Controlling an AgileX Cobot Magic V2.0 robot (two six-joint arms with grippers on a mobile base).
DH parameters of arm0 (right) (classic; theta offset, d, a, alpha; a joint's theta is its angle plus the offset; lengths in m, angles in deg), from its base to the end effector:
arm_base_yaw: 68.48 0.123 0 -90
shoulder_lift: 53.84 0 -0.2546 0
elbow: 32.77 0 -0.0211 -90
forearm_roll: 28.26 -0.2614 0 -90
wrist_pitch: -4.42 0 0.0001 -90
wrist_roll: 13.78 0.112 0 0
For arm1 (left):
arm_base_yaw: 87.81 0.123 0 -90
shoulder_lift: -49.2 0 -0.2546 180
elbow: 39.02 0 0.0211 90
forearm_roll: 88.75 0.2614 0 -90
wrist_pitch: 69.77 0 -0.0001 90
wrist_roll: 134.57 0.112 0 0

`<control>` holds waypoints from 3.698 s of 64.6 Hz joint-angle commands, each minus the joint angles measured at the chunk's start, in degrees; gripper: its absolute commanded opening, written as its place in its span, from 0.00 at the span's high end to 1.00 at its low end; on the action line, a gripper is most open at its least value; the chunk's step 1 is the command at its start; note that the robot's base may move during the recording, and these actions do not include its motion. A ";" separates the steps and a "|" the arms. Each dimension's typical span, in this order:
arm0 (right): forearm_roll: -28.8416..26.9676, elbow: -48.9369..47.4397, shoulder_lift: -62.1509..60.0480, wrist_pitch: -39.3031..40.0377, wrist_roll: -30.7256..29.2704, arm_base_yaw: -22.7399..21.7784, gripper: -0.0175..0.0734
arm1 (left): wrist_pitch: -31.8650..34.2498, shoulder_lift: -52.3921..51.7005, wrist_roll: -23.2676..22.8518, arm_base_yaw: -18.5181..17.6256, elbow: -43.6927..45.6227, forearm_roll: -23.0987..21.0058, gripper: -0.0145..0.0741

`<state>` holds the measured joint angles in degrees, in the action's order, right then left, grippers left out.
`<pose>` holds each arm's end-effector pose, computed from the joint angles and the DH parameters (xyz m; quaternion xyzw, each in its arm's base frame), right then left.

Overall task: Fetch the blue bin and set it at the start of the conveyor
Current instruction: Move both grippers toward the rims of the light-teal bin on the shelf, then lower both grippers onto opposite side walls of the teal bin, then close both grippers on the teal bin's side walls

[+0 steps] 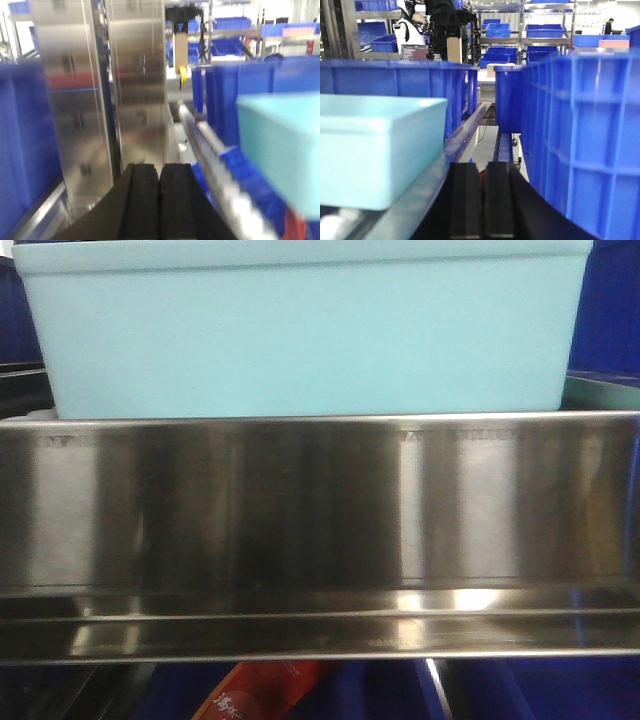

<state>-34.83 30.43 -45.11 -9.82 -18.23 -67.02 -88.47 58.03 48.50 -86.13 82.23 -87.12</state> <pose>0.1019 0.0058 0.2703 -0.0075 0.6825 0.0312 0.7302 0.0937 0.0038 0.2885 0.0142 0.6836 0.0432 0.7284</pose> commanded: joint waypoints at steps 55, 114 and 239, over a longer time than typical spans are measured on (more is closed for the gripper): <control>-0.85 -37.51 21.30 -26.15 0.01 -0.19 0.99 | -20.47 31.11 0.06 -0.23 39.30 -7.46 0.96; -14.55 -56.48 55.10 -29.85 -8.59 8.50 0.99 | -26.50 61.52 4.12 -22.77 60.44 -12.35 0.96; 14.57 -83.44 100.91 -52.52 27.66 16.24 0.56 | -47.53 101.81 -33.73 -25.20 81.37 13.51 0.52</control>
<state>-20.51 -52.74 55.93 -62.13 9.34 -50.78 -135.55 159.17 15.41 -111.55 163.40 -73.28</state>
